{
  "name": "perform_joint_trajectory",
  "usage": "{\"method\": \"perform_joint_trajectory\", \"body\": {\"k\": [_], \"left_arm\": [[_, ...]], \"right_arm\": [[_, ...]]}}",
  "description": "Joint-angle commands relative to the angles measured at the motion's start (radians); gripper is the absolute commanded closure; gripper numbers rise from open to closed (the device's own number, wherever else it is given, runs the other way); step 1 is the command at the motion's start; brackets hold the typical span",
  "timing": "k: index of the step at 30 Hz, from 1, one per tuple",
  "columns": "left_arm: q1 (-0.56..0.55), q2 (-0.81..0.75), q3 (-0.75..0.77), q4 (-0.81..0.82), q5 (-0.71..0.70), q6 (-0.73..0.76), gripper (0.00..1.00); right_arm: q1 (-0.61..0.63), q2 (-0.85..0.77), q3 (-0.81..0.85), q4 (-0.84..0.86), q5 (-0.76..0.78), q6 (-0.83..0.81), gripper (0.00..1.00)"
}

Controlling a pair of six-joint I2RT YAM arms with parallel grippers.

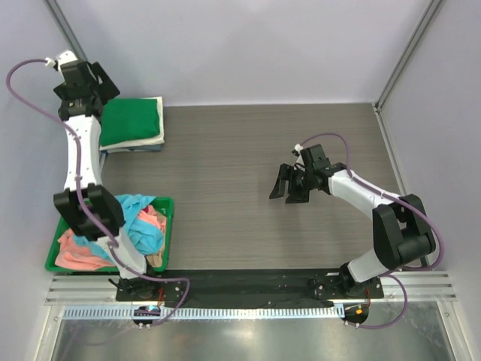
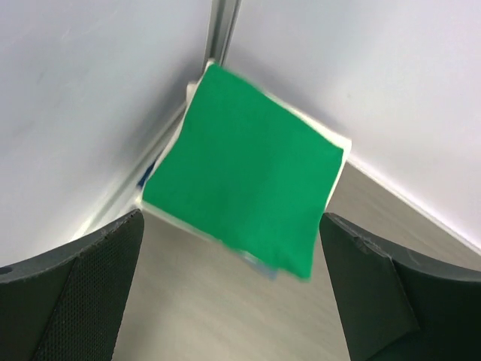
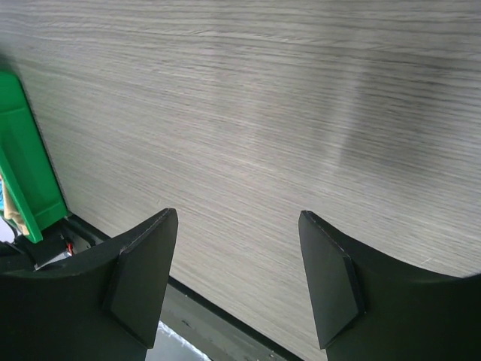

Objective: Fold and stack the t-shirts

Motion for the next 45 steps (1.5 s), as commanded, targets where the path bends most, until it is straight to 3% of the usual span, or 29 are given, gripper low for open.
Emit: {"method": "perform_joint_trajectory", "body": {"k": [1,9,19,27,29,34,45], "left_arm": [[0.016,-0.168,-0.157,-0.044,0.001,-0.047,0.00],[0.017,-0.570,-0.622,-0.067,0.258,-0.072,0.00],[0.014,-1.026,-1.206,-0.028,0.347,-0.136,0.00],[-0.012,-1.094,-1.179,-0.119,0.445,-0.106,0.00],[-0.021,-1.115,-1.216,-0.102,0.410,-0.112,0.00],[-0.027,-1.075,-1.227,-0.062,0.495,-0.118,0.00],[-0.095,-1.058,-1.219,-0.077,0.507,-0.115,0.00]], "right_arm": [[0.018,-0.051,-0.005,0.009,0.020,-0.013,0.28],[0.088,-0.088,-0.017,0.042,0.021,0.018,0.28],[0.234,-0.117,-0.070,0.164,0.077,0.104,0.27],[0.326,-0.082,-0.064,0.180,0.152,0.157,0.28],[0.347,-0.079,-0.074,0.183,0.182,0.165,0.27],[0.357,-0.036,-0.086,0.209,0.222,0.182,0.27],[0.377,0.073,0.057,0.212,0.256,0.206,0.28]]}}
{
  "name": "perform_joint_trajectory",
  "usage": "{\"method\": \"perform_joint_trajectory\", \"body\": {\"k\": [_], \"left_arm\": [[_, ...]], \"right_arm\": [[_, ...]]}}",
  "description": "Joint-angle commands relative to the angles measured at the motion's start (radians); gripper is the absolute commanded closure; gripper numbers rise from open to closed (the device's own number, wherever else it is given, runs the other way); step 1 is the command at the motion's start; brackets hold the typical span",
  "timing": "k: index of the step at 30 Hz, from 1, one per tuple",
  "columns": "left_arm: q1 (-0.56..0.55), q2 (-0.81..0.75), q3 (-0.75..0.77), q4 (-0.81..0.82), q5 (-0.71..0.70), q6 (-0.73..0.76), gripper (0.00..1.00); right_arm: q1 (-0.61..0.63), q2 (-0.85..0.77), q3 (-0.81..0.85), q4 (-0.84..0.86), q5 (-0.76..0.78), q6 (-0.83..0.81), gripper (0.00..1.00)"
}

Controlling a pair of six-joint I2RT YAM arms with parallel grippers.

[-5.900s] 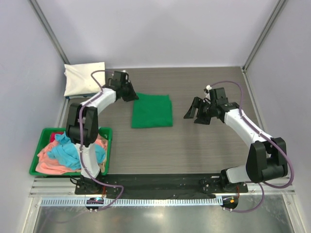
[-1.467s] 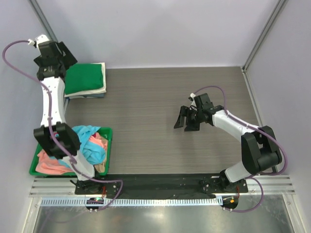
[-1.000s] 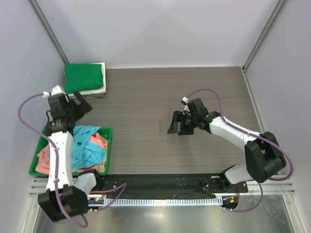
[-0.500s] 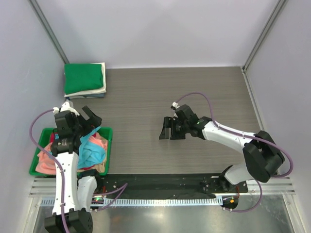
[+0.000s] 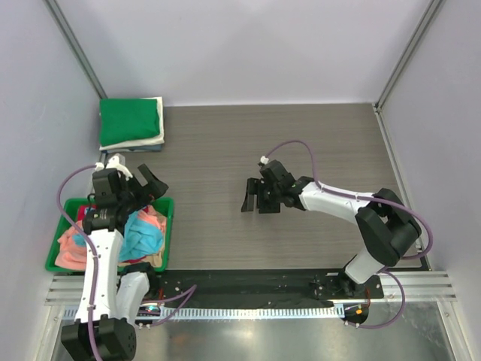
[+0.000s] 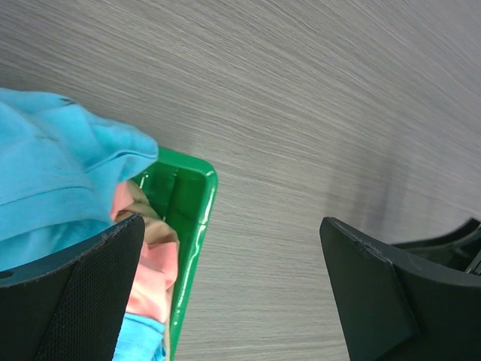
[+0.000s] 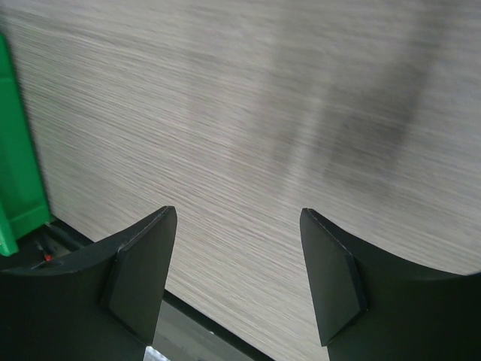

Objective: Fold and stack the t-shirts

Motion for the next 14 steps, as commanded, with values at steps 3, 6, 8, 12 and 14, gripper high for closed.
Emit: {"method": "perform_joint_trajectory", "body": {"k": [3,6,8,12,14], "left_arm": [[-0.041,-0.024,0.002,0.020,0.027,0.008,0.00],[-0.049,-0.027,0.004,0.019,0.027,0.010,0.00],[-0.049,-0.028,0.002,0.019,0.027,0.010,0.00],[-0.051,-0.043,0.004,0.017,0.017,0.010,0.00],[-0.051,-0.051,0.007,0.014,0.008,0.011,0.00]], "right_arm": [[0.021,0.025,0.091,0.038,0.034,0.028,0.28],[0.029,0.035,0.094,0.038,0.034,0.034,0.28],[0.034,0.038,0.092,0.038,0.037,0.039,0.28],[0.067,0.046,0.105,0.037,0.035,0.007,0.29],[0.092,0.046,0.134,0.026,0.064,-0.010,0.28]]}}
